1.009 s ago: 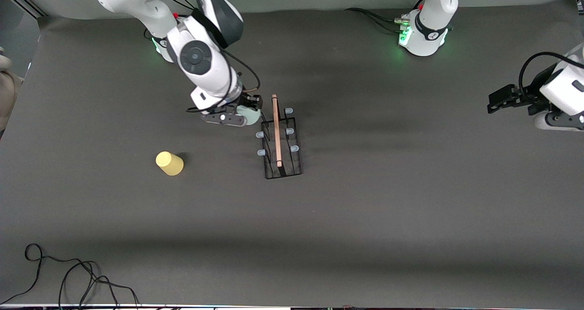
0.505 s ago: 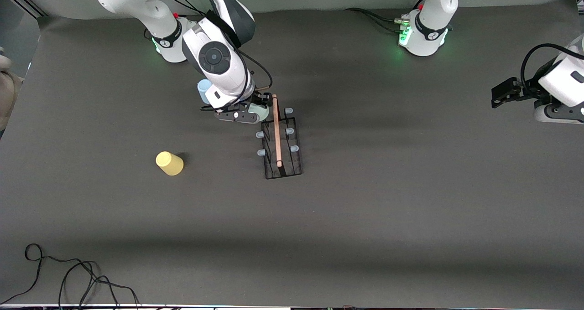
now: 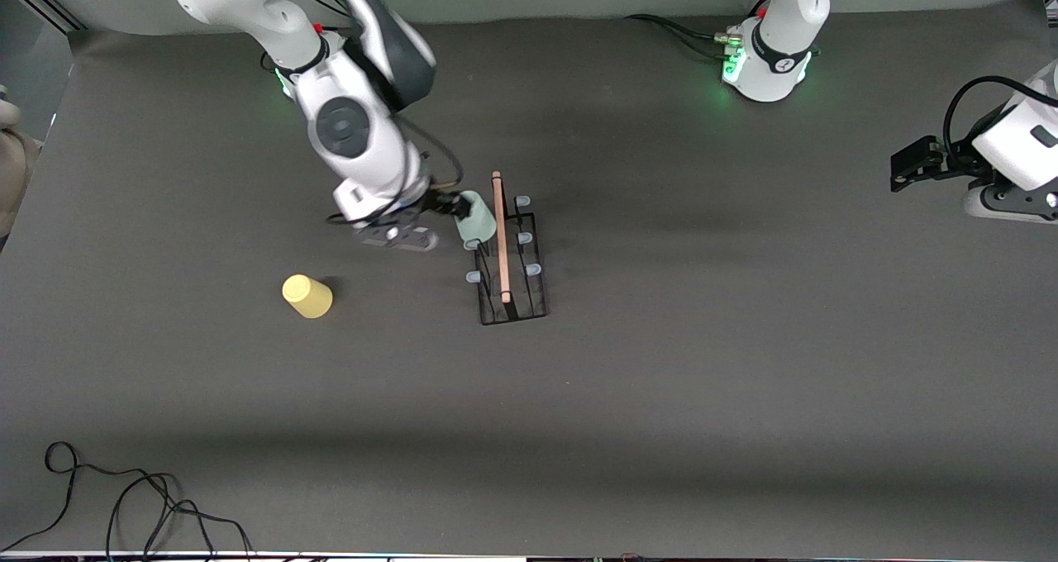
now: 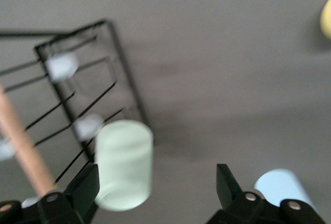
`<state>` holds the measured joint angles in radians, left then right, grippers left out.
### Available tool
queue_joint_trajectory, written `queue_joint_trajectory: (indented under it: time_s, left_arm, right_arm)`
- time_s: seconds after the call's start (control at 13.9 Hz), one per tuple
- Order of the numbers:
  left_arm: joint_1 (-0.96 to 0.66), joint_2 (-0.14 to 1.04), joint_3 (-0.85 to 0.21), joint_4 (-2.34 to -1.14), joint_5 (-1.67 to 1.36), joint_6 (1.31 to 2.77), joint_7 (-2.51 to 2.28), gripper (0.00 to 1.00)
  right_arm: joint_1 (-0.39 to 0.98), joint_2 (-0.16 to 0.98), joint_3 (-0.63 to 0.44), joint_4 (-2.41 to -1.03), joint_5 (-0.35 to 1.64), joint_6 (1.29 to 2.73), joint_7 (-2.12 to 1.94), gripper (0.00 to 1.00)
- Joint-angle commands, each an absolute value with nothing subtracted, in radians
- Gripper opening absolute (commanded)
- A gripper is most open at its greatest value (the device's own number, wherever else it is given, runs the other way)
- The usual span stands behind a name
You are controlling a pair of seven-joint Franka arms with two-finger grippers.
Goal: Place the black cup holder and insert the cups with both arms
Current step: 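Hang the green cup on a rack peg with the right gripper and release, then move the right gripper to the yellow cup and grasp it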
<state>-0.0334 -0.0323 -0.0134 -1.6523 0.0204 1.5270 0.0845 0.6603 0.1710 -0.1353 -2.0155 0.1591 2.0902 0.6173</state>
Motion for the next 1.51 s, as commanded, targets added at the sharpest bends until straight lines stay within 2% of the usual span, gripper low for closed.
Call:
queue_joint_trajectory:
  time_s: [0.0, 0.22, 0.43, 0.79, 1.15, 1.44]
  left_arm:
    - [-0.038, -0.054, -0.012, -1.661, 0.014, 1.519, 0.086, 1.00]
    - [-0.040, -0.049, -0.012, -1.660, 0.017, 1.517, 0.086, 1.00]
    - [-0.040, -0.046, -0.012, -1.655, 0.017, 1.516, 0.101, 1.00]
    - [-0.040, -0.044, -0.012, -1.649, 0.018, 1.517, 0.101, 1.00]
    - [-0.040, -0.044, -0.012, -1.646, 0.017, 1.516, 0.084, 1.00]
    - [-0.032, -0.044, -0.012, -1.643, 0.015, 1.516, 0.071, 1.00]
  right_arm:
    - [0.664, 0.173, -0.286, -2.008, 0.086, 2.088, 0.421, 1.00]
    - [0.663, 0.193, -0.417, -2.017, 0.068, 2.144, 0.283, 1.00]
    - [0.658, 0.265, -0.544, -2.045, 0.080, 2.216, 0.145, 1.00]
    - [0.655, 0.340, -0.548, -2.210, 0.086, 2.498, 0.124, 1.00]
    - [0.655, 0.351, -0.546, -2.218, 0.107, 2.505, 0.115, 0.98]
    - [0.655, 0.367, -0.546, -2.218, 0.109, 2.462, 0.095, 0.45]
